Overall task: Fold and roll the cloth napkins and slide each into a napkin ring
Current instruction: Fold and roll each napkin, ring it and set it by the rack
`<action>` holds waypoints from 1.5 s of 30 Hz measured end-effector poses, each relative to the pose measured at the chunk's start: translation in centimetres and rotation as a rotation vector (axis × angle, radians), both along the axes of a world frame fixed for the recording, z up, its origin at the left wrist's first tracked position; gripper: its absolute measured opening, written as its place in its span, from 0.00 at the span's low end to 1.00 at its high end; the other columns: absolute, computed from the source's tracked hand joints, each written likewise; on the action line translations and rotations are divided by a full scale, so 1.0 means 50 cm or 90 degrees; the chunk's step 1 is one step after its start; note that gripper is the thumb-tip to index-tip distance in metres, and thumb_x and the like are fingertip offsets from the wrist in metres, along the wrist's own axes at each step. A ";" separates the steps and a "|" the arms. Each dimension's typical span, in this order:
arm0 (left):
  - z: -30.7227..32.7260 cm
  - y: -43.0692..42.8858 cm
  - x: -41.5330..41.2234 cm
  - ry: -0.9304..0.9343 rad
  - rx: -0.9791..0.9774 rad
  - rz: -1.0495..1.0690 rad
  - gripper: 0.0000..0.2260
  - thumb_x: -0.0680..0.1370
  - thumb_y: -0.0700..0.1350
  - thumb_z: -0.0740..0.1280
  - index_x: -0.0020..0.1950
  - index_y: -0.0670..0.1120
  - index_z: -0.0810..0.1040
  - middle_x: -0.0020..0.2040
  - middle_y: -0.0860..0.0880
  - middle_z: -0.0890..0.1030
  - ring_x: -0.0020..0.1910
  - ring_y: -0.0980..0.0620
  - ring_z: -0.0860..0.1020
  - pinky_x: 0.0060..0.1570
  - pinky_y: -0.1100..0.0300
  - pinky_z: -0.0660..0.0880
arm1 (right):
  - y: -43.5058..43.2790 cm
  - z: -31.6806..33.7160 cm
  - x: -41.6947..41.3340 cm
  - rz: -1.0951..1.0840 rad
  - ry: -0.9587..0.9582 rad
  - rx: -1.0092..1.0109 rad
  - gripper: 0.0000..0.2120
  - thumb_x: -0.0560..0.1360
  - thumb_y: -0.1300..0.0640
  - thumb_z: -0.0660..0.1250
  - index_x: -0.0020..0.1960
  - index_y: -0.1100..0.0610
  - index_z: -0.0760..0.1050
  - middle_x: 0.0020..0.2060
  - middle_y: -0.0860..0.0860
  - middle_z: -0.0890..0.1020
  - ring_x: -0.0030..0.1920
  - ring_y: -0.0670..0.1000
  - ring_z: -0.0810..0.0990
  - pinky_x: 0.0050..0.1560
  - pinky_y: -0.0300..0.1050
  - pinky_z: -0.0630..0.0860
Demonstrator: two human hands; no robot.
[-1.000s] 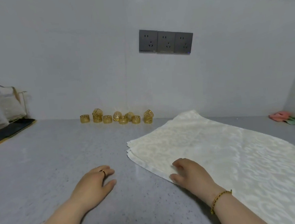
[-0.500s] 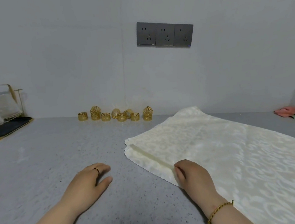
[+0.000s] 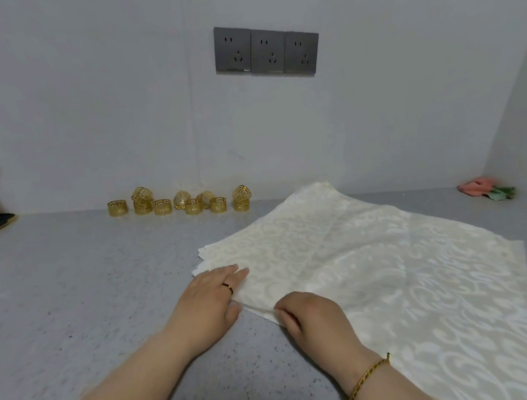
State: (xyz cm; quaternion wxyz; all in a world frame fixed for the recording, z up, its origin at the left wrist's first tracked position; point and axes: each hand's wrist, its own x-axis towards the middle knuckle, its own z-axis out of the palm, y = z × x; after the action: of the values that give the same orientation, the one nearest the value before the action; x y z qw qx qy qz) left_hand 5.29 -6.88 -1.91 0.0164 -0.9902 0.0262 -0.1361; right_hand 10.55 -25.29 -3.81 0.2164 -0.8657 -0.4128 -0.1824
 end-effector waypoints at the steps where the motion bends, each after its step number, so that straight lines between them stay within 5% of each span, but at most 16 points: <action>1: -0.001 -0.007 0.013 -0.006 -0.027 -0.012 0.23 0.67 0.54 0.53 0.53 0.52 0.81 0.51 0.53 0.82 0.48 0.57 0.82 0.47 0.64 0.76 | -0.005 0.005 -0.003 0.002 0.024 -0.014 0.13 0.70 0.50 0.54 0.33 0.48 0.75 0.28 0.42 0.78 0.29 0.41 0.76 0.27 0.31 0.69; 4: -0.030 -0.003 0.043 -0.055 -0.130 -0.029 0.21 0.77 0.50 0.48 0.65 0.53 0.72 0.68 0.56 0.69 0.67 0.59 0.67 0.64 0.69 0.58 | -0.006 0.009 0.003 0.013 0.061 -0.047 0.23 0.69 0.47 0.45 0.41 0.53 0.78 0.38 0.46 0.81 0.40 0.47 0.78 0.38 0.38 0.72; 8: -0.056 0.012 0.044 -0.103 -0.218 -0.004 0.16 0.81 0.46 0.53 0.65 0.54 0.72 0.67 0.57 0.71 0.66 0.58 0.68 0.57 0.73 0.60 | -0.006 0.015 -0.005 -0.014 0.045 -0.052 0.11 0.61 0.51 0.56 0.33 0.43 0.76 0.27 0.37 0.77 0.28 0.37 0.75 0.25 0.25 0.65; 12: -0.060 0.023 0.036 -0.168 -0.226 0.005 0.32 0.69 0.57 0.42 0.53 0.45 0.81 0.52 0.49 0.82 0.52 0.48 0.79 0.47 0.64 0.71 | -0.016 0.019 -0.009 -0.066 0.039 -0.047 0.12 0.54 0.54 0.64 0.35 0.43 0.79 0.30 0.37 0.78 0.30 0.36 0.77 0.29 0.25 0.68; 14: -0.056 0.035 0.027 -0.163 -0.226 0.029 0.35 0.66 0.57 0.38 0.48 0.43 0.81 0.46 0.48 0.82 0.45 0.48 0.78 0.37 0.70 0.66 | -0.025 0.027 -0.006 -0.062 0.072 -0.048 0.16 0.63 0.60 0.63 0.48 0.51 0.81 0.43 0.45 0.82 0.45 0.46 0.80 0.44 0.34 0.73; 16: -0.051 0.045 0.017 -0.148 -0.204 0.063 0.30 0.69 0.55 0.40 0.50 0.46 0.79 0.45 0.53 0.79 0.44 0.53 0.73 0.34 0.75 0.59 | -0.027 0.023 -0.002 -0.062 0.074 -0.066 0.18 0.71 0.63 0.57 0.57 0.55 0.76 0.54 0.50 0.79 0.56 0.52 0.76 0.51 0.40 0.70; 19: -0.051 0.062 0.006 -0.166 -0.163 0.057 0.27 0.69 0.54 0.42 0.51 0.49 0.79 0.45 0.54 0.79 0.43 0.54 0.72 0.31 0.76 0.57 | -0.028 0.020 -0.001 -0.078 0.087 -0.100 0.18 0.71 0.67 0.56 0.58 0.56 0.74 0.55 0.51 0.77 0.57 0.52 0.74 0.49 0.42 0.68; 22: -0.039 0.081 -0.026 -0.149 -0.151 0.064 0.27 0.67 0.56 0.40 0.37 0.48 0.78 0.34 0.53 0.78 0.33 0.53 0.70 0.28 0.74 0.53 | -0.038 0.021 -0.006 -0.071 0.042 -0.094 0.20 0.69 0.70 0.57 0.57 0.56 0.75 0.52 0.53 0.79 0.54 0.56 0.76 0.45 0.43 0.67; 24: -0.025 0.100 -0.055 -0.136 -0.086 0.075 0.15 0.69 0.51 0.48 0.26 0.52 0.68 0.24 0.56 0.68 0.24 0.56 0.67 0.26 0.76 0.47 | -0.056 0.028 -0.012 -0.081 0.027 -0.124 0.22 0.71 0.69 0.56 0.61 0.54 0.73 0.55 0.51 0.78 0.56 0.54 0.75 0.50 0.43 0.69; 26: -0.022 0.120 -0.087 -0.145 -0.039 0.090 0.15 0.70 0.50 0.53 0.24 0.53 0.69 0.22 0.58 0.70 0.20 0.56 0.69 0.27 0.79 0.48 | -0.079 0.041 -0.028 -0.097 0.036 -0.139 0.25 0.73 0.68 0.54 0.66 0.52 0.68 0.61 0.49 0.75 0.61 0.51 0.72 0.58 0.41 0.67; 31: -0.015 0.151 -0.155 -0.186 -0.025 0.109 0.07 0.69 0.46 0.70 0.31 0.48 0.82 0.30 0.53 0.82 0.27 0.50 0.79 0.27 0.61 0.74 | -0.110 0.058 -0.055 -0.110 0.031 -0.142 0.25 0.74 0.65 0.55 0.70 0.49 0.64 0.64 0.47 0.73 0.65 0.50 0.69 0.62 0.40 0.64; 33: -0.013 0.152 -0.167 -0.168 -0.059 0.128 0.06 0.64 0.38 0.77 0.33 0.47 0.82 0.33 0.53 0.83 0.29 0.48 0.80 0.31 0.59 0.75 | -0.114 0.063 -0.064 -0.129 0.039 -0.169 0.25 0.74 0.65 0.55 0.69 0.49 0.64 0.64 0.47 0.73 0.64 0.50 0.70 0.61 0.39 0.65; 36: -0.012 0.148 -0.169 -0.195 -0.104 0.139 0.06 0.68 0.37 0.74 0.34 0.45 0.81 0.33 0.51 0.82 0.31 0.45 0.79 0.35 0.57 0.72 | -0.117 0.052 -0.067 -0.146 0.026 -0.150 0.23 0.73 0.65 0.57 0.65 0.50 0.69 0.59 0.47 0.76 0.60 0.50 0.73 0.57 0.40 0.68; 41: 0.079 0.106 -0.164 -0.419 -0.116 0.170 0.06 0.72 0.34 0.62 0.40 0.35 0.79 0.44 0.38 0.82 0.42 0.37 0.79 0.54 0.36 0.68 | -0.124 0.058 -0.057 -0.126 -0.060 -0.077 0.28 0.40 0.66 0.78 0.39 0.49 0.82 0.31 0.44 0.83 0.31 0.45 0.82 0.30 0.35 0.77; 43: 0.126 0.110 -0.179 -0.443 -0.152 0.174 0.10 0.72 0.36 0.58 0.42 0.33 0.78 0.48 0.36 0.81 0.47 0.34 0.78 0.56 0.34 0.67 | -0.117 0.074 -0.066 -0.113 -0.050 -0.062 0.28 0.46 0.68 0.78 0.44 0.51 0.82 0.38 0.46 0.85 0.37 0.48 0.84 0.37 0.37 0.78; 45: 0.166 0.119 -0.212 -0.415 -0.208 0.162 0.10 0.75 0.39 0.57 0.45 0.37 0.77 0.51 0.37 0.80 0.53 0.34 0.76 0.59 0.38 0.67 | -0.109 0.107 -0.074 -0.097 0.018 -0.048 0.23 0.67 0.68 0.69 0.60 0.53 0.76 0.55 0.47 0.80 0.57 0.50 0.79 0.55 0.40 0.73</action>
State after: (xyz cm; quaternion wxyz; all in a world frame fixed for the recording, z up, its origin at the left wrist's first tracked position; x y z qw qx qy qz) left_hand -5.28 -0.94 6.40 -0.1175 -0.8799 -0.1257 -0.4428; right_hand 6.83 -30.72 1.53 0.1749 -0.9048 -0.3490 -0.1703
